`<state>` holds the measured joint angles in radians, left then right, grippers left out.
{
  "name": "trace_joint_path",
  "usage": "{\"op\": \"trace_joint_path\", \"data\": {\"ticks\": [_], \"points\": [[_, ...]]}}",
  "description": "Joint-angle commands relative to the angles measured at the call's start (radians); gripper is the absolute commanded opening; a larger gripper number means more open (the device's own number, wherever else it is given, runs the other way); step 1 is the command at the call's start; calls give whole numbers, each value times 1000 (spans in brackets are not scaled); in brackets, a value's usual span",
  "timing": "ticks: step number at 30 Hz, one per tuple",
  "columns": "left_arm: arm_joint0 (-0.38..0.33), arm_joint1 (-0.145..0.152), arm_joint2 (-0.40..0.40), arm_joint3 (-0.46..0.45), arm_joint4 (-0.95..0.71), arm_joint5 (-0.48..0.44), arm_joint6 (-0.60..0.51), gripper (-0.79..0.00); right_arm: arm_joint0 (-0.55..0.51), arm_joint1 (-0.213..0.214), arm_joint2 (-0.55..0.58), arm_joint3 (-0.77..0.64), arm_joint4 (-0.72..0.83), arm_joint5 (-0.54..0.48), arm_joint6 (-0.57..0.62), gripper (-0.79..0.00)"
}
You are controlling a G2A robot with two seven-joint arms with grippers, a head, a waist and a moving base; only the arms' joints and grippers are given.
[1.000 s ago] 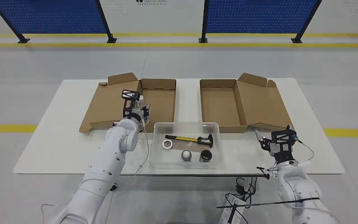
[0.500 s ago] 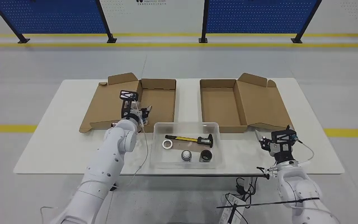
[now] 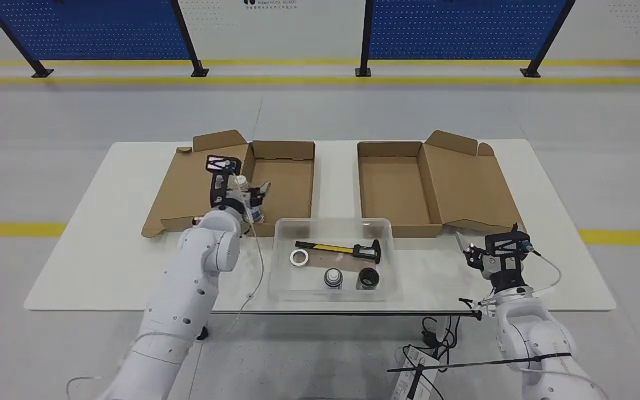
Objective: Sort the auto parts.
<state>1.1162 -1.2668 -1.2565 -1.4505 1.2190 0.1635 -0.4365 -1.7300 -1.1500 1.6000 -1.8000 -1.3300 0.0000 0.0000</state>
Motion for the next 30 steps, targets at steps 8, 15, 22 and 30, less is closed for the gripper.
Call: {"op": "trace_joint_path", "data": {"ticks": [8, 15, 22, 30], "points": [[65, 15, -60, -250, 21, -63, -132, 0, 0, 0, 0, 0, 0, 0, 0, 0], [88, 24, -58, -380, -19, -212, -281, 0, 0, 0, 0, 0, 0, 0, 0, 0], [100, 31, -42, -428, -186, -389, -448, 0, 0, 0, 0, 0, 0, 0, 0, 0], [87, 37, -19, -435, -384, -468, -597, 0, 0, 0, 0, 0, 0, 0, 0, 0]]}}
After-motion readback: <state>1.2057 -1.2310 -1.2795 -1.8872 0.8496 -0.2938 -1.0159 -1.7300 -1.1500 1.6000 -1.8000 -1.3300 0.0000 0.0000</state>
